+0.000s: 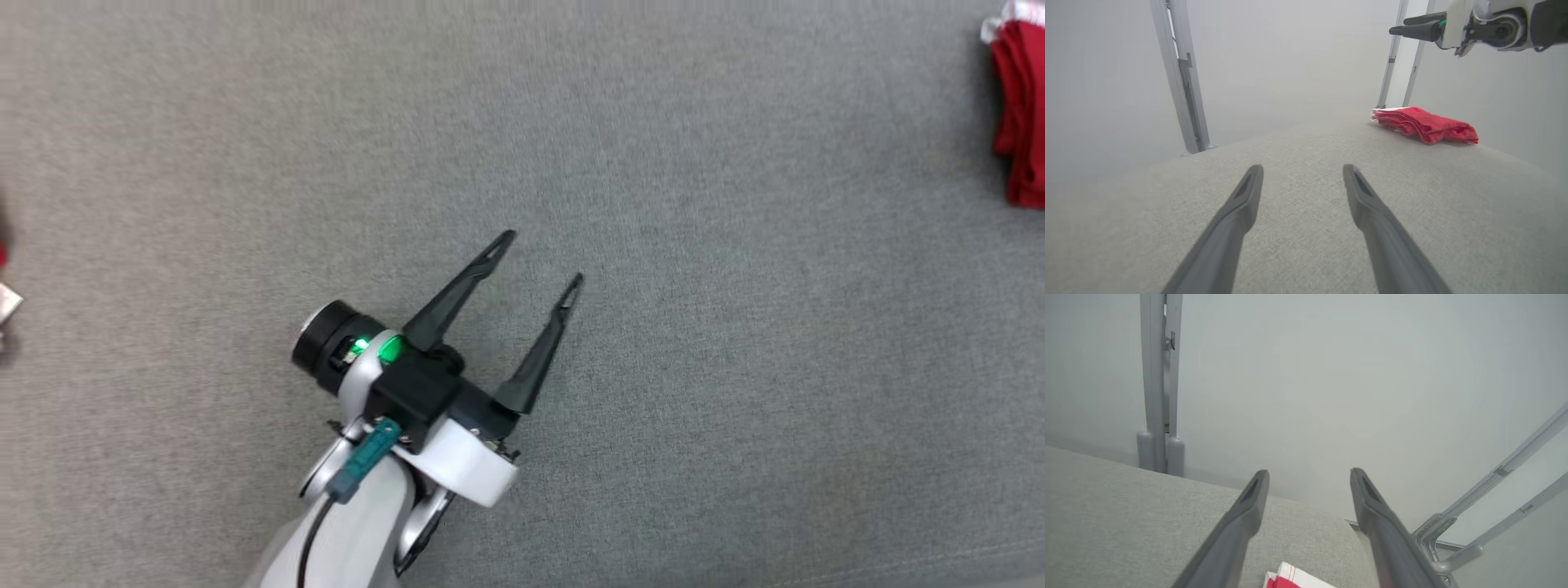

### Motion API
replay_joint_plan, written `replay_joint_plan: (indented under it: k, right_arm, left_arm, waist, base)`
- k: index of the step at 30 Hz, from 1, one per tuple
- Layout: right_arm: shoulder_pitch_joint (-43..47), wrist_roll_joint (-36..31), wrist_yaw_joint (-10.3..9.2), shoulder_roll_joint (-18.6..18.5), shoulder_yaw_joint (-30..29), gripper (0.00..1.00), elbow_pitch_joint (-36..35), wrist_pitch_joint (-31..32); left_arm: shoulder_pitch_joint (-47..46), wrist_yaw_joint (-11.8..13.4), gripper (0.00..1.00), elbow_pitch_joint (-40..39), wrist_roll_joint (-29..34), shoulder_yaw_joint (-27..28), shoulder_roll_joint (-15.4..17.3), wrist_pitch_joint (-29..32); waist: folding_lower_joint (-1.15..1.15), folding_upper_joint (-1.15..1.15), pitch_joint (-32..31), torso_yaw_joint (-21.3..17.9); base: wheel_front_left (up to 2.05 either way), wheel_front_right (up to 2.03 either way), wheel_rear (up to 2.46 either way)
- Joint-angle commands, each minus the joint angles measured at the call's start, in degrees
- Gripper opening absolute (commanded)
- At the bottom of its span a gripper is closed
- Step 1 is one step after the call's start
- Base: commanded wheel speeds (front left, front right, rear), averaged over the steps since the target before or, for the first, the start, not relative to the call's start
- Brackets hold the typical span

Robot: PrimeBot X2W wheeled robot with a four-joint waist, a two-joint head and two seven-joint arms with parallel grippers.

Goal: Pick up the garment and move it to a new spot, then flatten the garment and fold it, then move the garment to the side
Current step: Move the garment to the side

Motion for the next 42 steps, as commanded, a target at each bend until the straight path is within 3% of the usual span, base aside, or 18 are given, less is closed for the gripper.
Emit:
replay_joint_plan:
  k: [1, 6, 14, 21, 26, 30, 34, 42]
  right_arm:
    - [2.6, 0.8, 0.00, 0.3, -1.7, 1.00, -2.0, -0.3]
    - [12.3, 1.6, 0.00, 4.0, -9.3, 1.00, -13.0, -0.3]
    - [30.7, -2.7, 0.00, 11.0, -20.6, 1.00, -30.4, -0.3]
    - [46.9, -12.8, 0.01, 18.9, -27.4, 1.00, -42.1, -0.3]
    - [55.4, -15.2, 0.00, 24.8, -32.1, 1.00, -47.5, -0.3]
    - [59.5, -16.2, 0.00, 27.4, -33.5, 1.00, -50.5, -0.3]
    - [62.6, -17.1, 0.00, 28.6, -33.7, 1.00, -51.8, -0.3]
    - [64.2, -18.0, 0.01, 29.2, -32.9, 1.00, -52.1, -0.3]
  left_arm:
    - [0.9, 0.3, 1.00, -0.2, -0.5, 1.0, 0.3, 0.0]
    - [3.9, 0.6, 1.00, -1.0, -0.3, 4.8, 0.2, 0.0]
    - [8.5, 1.4, 1.00, -2.1, -0.4, 10.5, 0.2, 0.0]
    - [12.5, 4.4, 1.00, -4.0, -1.9, 14.1, 0.2, 0.0]
    - [15.0, 7.8, 1.00, -3.9, -3.5, 15.8, 0.2, 0.0]
    - [16.4, 9.8, 1.00, -4.0, -4.9, 17.0, 0.2, 0.0]
    - [17.8, 11.4, 1.00, -3.7, -7.9, 18.5, 0.3, 0.0]
    - [18.6, 11.3, 1.00, -4.2, -5.3, 18.6, 0.2, 0.0]
  waist:
    - [0.00, 0.00, -3.4, 1.3]
    - [0.00, 0.00, -7.7, 2.5]
    - [0.00, 0.00, -12.7, 4.3]
    - [0.00, 0.00, -15.7, 5.9]
    - [0.00, 0.00, -17.4, 7.0]
    - [0.00, 0.00, -17.8, 7.3]
    - [0.00, 0.00, -18.2, 7.7]
    - [0.00, 0.00, -18.4, 7.7]
  base:
    - [0.00, 0.00, 0.00]
    - [0.00, 0.00, 0.00]
    - [0.00, 0.00, 0.00]
    - [0.00, 0.00, 0.00]
    - [0.00, 0.00, 0.00]
    - [0.00, 0.00, 0.00]
    - [0.00, 0.00, 0.00]
    - [0.00, 0.00, 0.00]
